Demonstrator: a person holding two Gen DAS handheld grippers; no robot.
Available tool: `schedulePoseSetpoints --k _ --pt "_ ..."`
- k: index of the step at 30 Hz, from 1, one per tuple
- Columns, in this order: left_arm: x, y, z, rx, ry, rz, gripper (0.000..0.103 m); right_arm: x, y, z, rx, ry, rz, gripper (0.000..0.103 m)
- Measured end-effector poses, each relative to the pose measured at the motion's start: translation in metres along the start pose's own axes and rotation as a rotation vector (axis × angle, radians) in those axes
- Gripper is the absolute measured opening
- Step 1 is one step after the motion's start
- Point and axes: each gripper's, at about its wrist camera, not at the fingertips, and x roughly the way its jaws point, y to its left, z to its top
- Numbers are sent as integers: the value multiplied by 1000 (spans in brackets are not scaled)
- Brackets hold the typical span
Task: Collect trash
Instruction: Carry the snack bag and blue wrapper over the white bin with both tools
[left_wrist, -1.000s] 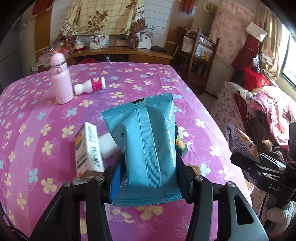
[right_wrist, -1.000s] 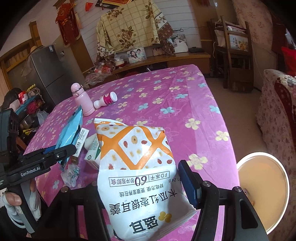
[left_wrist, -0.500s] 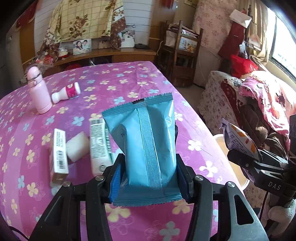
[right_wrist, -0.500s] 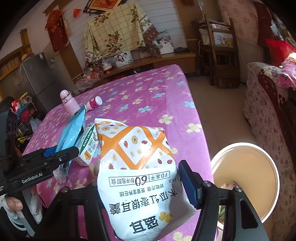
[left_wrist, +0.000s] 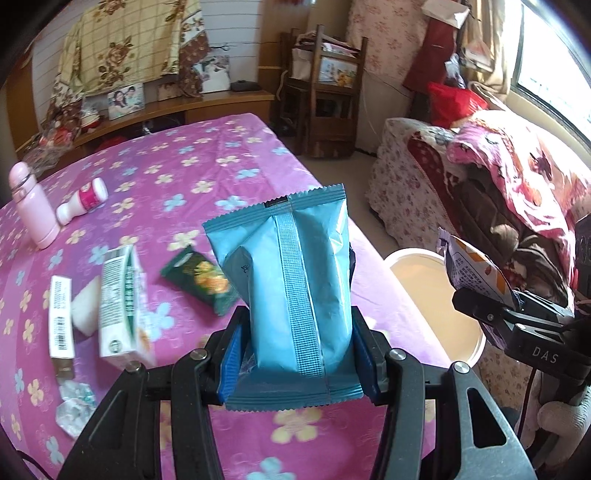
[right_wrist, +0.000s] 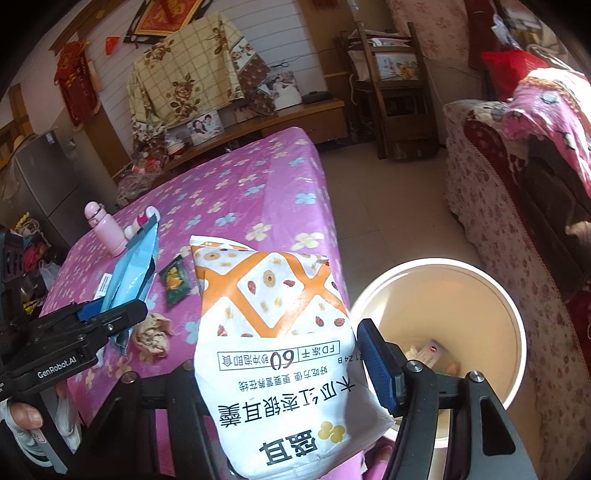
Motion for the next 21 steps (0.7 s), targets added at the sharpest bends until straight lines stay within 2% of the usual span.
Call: schedulePoseSetpoints --k 10,21 --pt "26 -49 2 60 52 -62 54 -3 -47 -10 72 27 -69 65" --pt "56 -91 5 68 113 -168 55 10 -95 -23 164 68 -134 65"
